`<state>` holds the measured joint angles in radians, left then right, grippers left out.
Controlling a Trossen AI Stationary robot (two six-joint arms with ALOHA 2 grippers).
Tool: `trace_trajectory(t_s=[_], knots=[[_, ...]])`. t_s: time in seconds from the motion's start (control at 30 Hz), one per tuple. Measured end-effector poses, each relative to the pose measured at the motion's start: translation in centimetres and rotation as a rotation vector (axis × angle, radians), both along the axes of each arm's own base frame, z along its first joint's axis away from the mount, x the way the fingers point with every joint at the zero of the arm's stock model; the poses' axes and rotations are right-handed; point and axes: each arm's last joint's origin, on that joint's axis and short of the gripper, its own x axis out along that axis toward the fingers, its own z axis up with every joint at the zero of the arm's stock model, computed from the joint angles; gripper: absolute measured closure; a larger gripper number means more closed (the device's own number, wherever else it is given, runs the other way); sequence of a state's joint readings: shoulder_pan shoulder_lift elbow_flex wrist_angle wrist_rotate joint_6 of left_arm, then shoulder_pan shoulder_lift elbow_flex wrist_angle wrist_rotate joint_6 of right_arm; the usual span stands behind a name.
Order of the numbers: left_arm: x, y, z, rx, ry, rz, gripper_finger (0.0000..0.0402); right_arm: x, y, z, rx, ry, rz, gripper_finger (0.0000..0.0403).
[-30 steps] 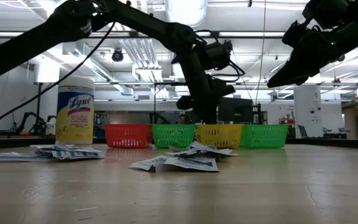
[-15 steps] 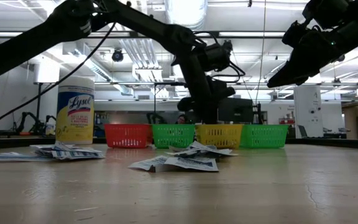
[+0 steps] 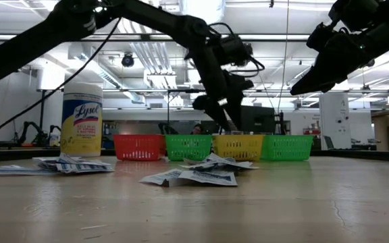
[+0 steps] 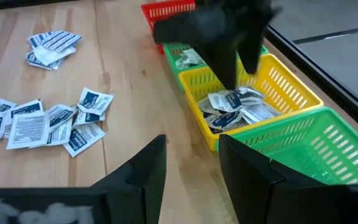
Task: Pick & Place First Aid Supplies
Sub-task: Put the alcohol pad into the yellow bin
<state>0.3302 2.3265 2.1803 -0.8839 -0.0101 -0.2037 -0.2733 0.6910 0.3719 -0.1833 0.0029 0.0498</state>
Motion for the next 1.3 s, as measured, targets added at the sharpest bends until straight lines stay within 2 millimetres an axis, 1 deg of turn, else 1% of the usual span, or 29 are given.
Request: trace_trajectory(t_s=[0.1,0.23,0.3,0.43,0.57,0.63,0.77,0.93,1.0,1.1,1.2,1.3], knots=[[-1.2,-0.6,1.6,-0.041,0.031,0.003,0.0170,0.0,0.0,0.0,0.000,0.000,0.000,0.0257],[-2.9,-2.5,3.8,-0.143,0.078,0.059,0.0168,0.0,0.0,0.0,-0.004,0.001,0.002,0.0257],[-3.3,-4.0,4.5,-0.172,0.103,0.061,0.0168,0.0,0.0,0.0,-0.005,0.001,0.003,0.0257],[-3.4,-7.4,5.5,-0.183,0.129,0.000,0.0168,0.0,0.0,0.0,-0.007,0.001,0.003,0.0257],[-3.2,-10.9,5.5,-0.146,0.173,-0.117,0.0168,0.0,0.0,0.0,-0.007,0.001,0.004,0.0257],[-3.2,-12.7,5.2,-0.094,0.204,-0.189,0.0168,0.0,0.0,0.0,-0.007,0.001,0.004,0.0257],[-3.4,-15.9,3.8,0.058,0.309,-0.319,0.0168,0.0,0.0,0.0,-0.007,0.002,0.003,0.0257],[-4.4,-18.7,0.7,0.286,0.472,-0.402,0.0168,0.0,0.0,0.0,-0.007,0.002,0.004,0.0257],[-4.7,-19.3,-0.6,0.327,0.507,-0.435,0.0168,0.0,0.0,0.0,-0.007,0.002,0.004,0.0257],[-4.8,-19.9,-2.3,0.313,0.495,-0.461,0.0168,0.0,0.0,0.0,-0.007,0.003,0.004,0.0257],[-5.0,-20.0,-3.3,0.304,0.479,-0.467,0.0168,0.0,0.0,0.0,-0.013,0.005,0.008,0.0257],[-5.1,-20.0,-3.8,0.309,0.432,-0.462,0.0168,0.0,0.0,0.0,-0.027,0.008,0.016,0.0257]])
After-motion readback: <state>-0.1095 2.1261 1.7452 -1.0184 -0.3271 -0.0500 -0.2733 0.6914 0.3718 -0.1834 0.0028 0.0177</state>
